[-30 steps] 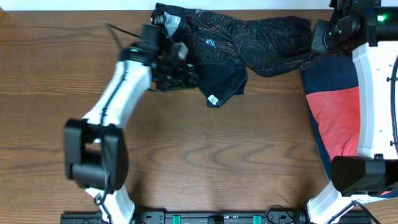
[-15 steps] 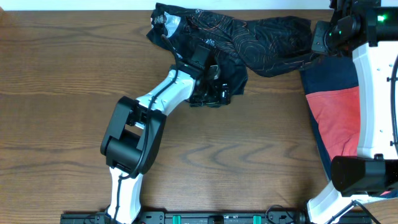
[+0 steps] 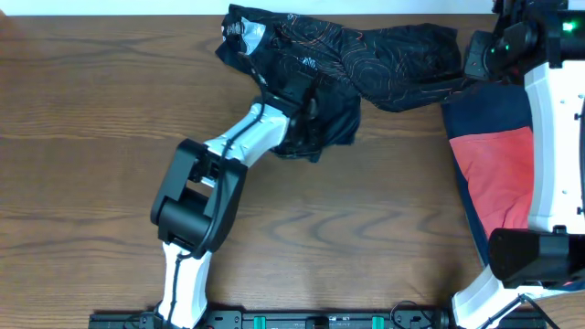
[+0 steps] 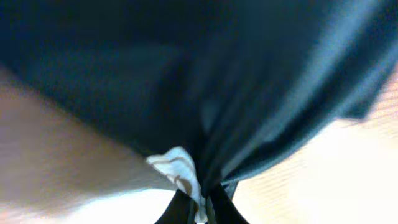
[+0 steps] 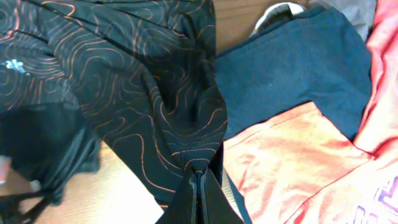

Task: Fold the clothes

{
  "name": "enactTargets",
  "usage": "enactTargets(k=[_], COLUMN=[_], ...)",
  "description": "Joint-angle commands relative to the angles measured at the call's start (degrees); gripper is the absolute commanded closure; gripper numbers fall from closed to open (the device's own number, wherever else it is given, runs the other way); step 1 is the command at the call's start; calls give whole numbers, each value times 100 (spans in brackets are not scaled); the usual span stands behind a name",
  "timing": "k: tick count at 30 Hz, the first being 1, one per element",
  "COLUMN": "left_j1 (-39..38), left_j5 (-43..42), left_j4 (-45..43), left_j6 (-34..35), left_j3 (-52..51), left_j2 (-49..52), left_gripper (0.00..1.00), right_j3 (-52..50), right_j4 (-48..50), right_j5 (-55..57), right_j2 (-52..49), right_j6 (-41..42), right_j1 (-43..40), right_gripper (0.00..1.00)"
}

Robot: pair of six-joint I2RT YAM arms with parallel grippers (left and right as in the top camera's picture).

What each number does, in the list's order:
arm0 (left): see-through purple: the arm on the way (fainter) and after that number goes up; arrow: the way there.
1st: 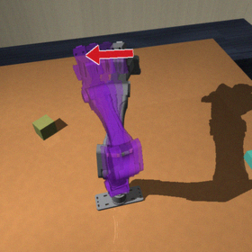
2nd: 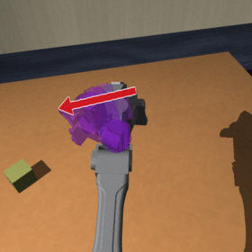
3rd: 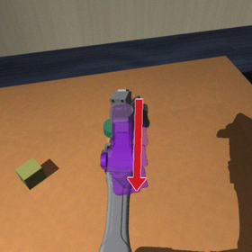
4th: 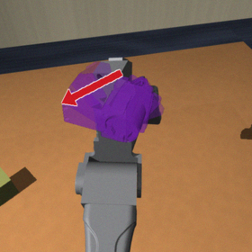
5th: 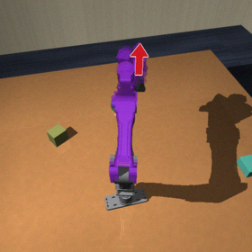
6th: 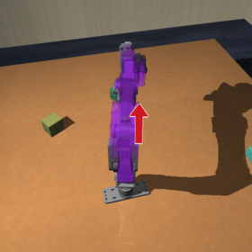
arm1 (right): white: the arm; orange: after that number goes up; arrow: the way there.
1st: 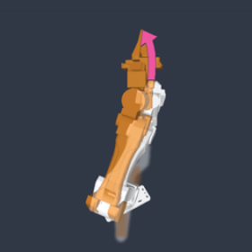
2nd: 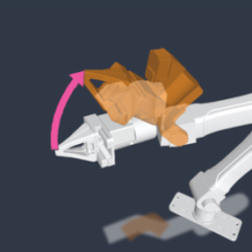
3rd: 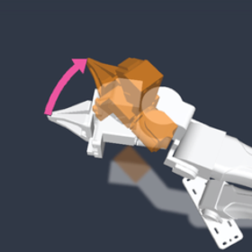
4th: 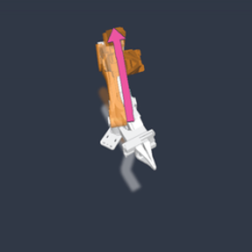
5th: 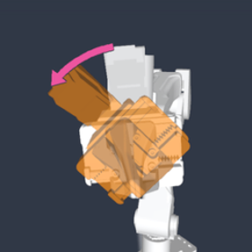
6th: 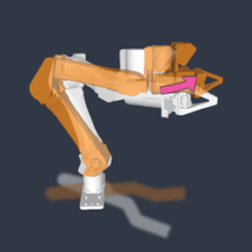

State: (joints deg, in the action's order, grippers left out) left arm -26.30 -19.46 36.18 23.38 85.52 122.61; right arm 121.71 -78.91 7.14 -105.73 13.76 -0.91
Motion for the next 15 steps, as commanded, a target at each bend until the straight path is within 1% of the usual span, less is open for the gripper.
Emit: enactTargets(k=[1, 4, 9, 11, 15], left_j1=[686, 1482, 2850, 3357, 4087], left_j5=[750, 861, 855, 848, 839], left_j4=[487, 1097, 2260, 2802, 3818], left_j6=[-125, -326, -341, -415, -566], left_j3=[-11, -11, -11, -13, -13], left_j2=[-542, -1191, -2243, -2583, -3056], left_gripper=[94, 94, 94, 94, 94], right_j3=[26, -2, -284, -529, -1121], right_j4=[-83, -225, -520, -654, -780], right_j5=[-26, -223, -286, -289, -291], right_j2=[7, 7, 7, 7, 7], right_j6=[-74, -76, -52, 0, 61], right_j1=[-98, -81, -52, -52, -52], right_gripper=[99, 99, 99, 99, 99])
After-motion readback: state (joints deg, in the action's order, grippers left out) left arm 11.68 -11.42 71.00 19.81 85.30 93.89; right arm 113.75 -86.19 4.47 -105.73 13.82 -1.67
